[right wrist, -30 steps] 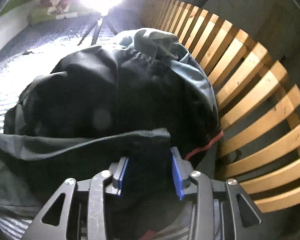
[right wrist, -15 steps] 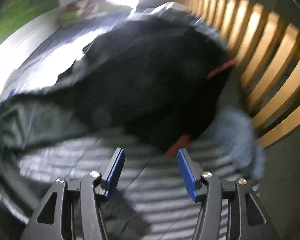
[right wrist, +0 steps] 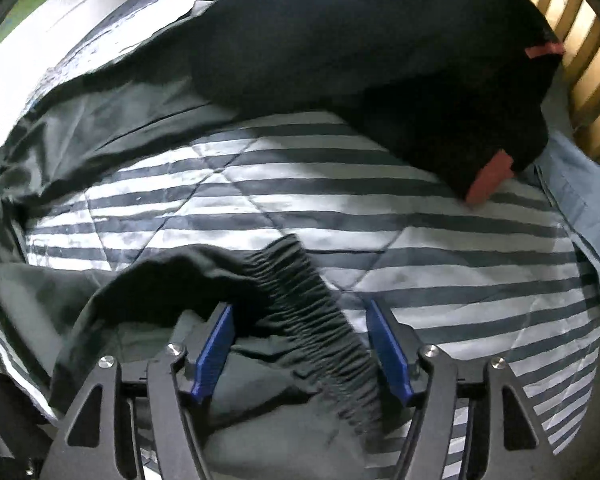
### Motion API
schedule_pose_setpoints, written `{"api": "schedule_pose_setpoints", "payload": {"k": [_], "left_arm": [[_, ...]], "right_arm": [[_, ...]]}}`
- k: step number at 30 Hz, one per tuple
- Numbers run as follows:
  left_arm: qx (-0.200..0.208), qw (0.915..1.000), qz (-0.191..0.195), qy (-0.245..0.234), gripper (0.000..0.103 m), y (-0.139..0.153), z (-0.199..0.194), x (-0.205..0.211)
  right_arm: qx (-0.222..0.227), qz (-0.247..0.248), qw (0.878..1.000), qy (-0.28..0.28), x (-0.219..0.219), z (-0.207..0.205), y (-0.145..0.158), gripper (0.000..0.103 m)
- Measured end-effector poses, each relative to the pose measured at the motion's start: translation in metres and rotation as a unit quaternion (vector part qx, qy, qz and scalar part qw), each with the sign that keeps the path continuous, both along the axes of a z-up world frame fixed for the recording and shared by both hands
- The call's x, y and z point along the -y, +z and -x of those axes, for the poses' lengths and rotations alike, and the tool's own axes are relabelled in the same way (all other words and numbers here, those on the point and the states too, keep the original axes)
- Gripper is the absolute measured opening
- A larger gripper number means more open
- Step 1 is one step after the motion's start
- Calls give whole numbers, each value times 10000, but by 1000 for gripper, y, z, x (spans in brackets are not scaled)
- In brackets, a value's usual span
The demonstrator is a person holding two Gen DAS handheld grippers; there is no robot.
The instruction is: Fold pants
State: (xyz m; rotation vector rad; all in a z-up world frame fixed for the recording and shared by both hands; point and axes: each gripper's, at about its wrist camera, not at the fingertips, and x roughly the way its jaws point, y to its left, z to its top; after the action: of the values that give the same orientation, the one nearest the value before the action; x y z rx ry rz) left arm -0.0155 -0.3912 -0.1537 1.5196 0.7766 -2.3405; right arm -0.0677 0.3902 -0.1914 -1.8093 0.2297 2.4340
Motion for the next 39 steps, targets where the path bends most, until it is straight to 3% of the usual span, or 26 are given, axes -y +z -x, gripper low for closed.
{"api": "schedule_pose_setpoints", "payload": {"k": [2, 3, 4, 5, 6, 8, 9, 10, 12, 14, 18, 21, 24, 27, 29, 33, 35, 37, 39], "left_arm": [[1, 9999, -106, 86, 79, -9, 5, 2], [-32, 9998, -165, 132, 75, -12, 7, 1], [-74, 9997, -169, 135, 63, -13, 11, -3], [-70, 9998, -149, 111, 55, -13, 13, -5], [-44, 9999, -85, 65, 44, -11, 16, -9], [-113, 9999, 27, 4, 34, -4, 18, -14], [-109, 9999, 57, -5, 19, -1, 18, -17], [-94, 9999, 56, 59, 12, 4, 18, -16], [-300, 9993, -119, 167, 10, 21, 15, -12], [-476, 9986, -53, 206, 9, 43, 15, -16], [-586, 9979, 270, 17, 10, 81, 24, -30], [-306, 9974, 619, -193, 16, 90, 42, -40], [-134, 9966, 727, -371, 43, 82, 46, -51], [-245, 9946, 891, -471, 45, 78, 39, -61], [-325, 9956, 719, -499, 45, 76, 36, -62], [-366, 9927, 944, -653, 47, 78, 33, -69], [-397, 9933, 889, -629, 52, 77, 32, -61], [-410, 9939, 871, -529, 63, 74, 29, -49], [-342, 9946, 909, -364, 67, 67, 27, -32]], "right_arm": [[-52, 33, 10000, 52, 8, -2, 1, 62], [-80, 8, 9999, 87, 11, -3, 2, 52], [-119, -39, 9998, 175, 17, -5, 4, 33], [-135, -57, 9995, 277, 22, -6, 8, 29], [-168, -65, 9994, 311, 23, -7, 11, 18], [-415, -188, 9986, 256, 25, -14, 30, 18], [-525, -231, 9981, 203, 24, -16, 38, 16], [-687, -258, 9972, 106, 19, -20, 51, 13], [-990, -293, 9946, -120, 6, -26, 76, 11], [-1378, -318, 9892, -386, -12, -30, 106, 9], [-2066, -475, 9730, -910, -42, -45, 159, 8], [-2237, -1053, 9609, -1248, -51, -51, 172, 8], [-1667, -900, 9762, -1057, -56, -47, 151, 8], [-1133, -1279, 9810, -917, -44, -50, 127, 19], [-1140, -1357, 9801, -896, -34, -54, 124, 26], [-1332, -1002, 9852, -395, 8, -55, 132, 30], [-1449, -977, 9846, -24, 38, -51, 136, 34], [-1448, -627, 9871, 279, 61, -44, 134, 34], [-1414, -460, 9870, 606, 91, -33, 127, 36]]}}
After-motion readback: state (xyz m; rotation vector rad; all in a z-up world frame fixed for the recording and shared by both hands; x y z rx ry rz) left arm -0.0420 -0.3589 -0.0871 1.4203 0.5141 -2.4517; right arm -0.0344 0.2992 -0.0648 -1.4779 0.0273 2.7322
